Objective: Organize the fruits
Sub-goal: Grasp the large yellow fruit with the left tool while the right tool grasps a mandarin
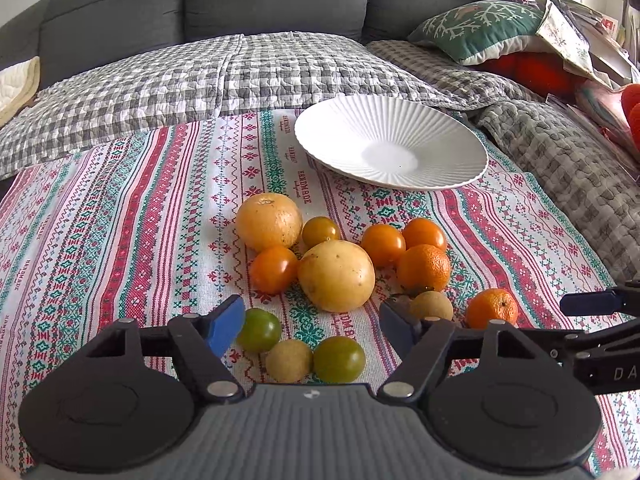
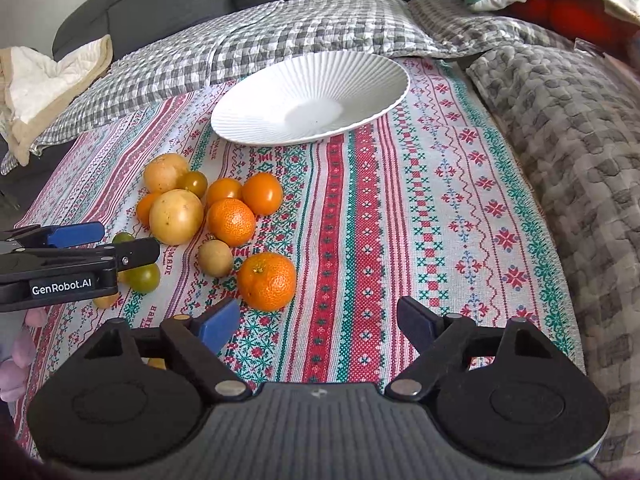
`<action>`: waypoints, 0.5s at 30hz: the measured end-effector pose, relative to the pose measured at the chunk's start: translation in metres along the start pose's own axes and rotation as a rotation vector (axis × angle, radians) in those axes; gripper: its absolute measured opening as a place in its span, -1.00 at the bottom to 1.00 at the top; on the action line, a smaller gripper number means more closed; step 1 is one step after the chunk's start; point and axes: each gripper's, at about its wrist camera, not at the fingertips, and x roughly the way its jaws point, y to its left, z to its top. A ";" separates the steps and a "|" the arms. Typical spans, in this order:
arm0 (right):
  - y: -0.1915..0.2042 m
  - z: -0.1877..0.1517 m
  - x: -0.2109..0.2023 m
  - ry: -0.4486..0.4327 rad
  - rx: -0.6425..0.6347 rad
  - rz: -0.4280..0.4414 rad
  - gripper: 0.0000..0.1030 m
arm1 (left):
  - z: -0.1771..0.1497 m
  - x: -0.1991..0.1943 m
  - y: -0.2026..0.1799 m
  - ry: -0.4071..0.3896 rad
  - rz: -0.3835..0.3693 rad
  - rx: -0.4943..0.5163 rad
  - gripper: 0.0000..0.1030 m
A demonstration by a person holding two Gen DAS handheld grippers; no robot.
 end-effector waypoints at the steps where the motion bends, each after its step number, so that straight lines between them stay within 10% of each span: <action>1: 0.001 0.000 0.002 0.002 -0.003 0.003 0.52 | 0.000 0.001 0.000 -0.004 -0.004 0.001 0.19; 15: 0.018 -0.001 0.016 -0.026 -0.085 0.021 0.17 | 0.003 0.028 -0.017 -0.039 -0.019 0.085 -0.10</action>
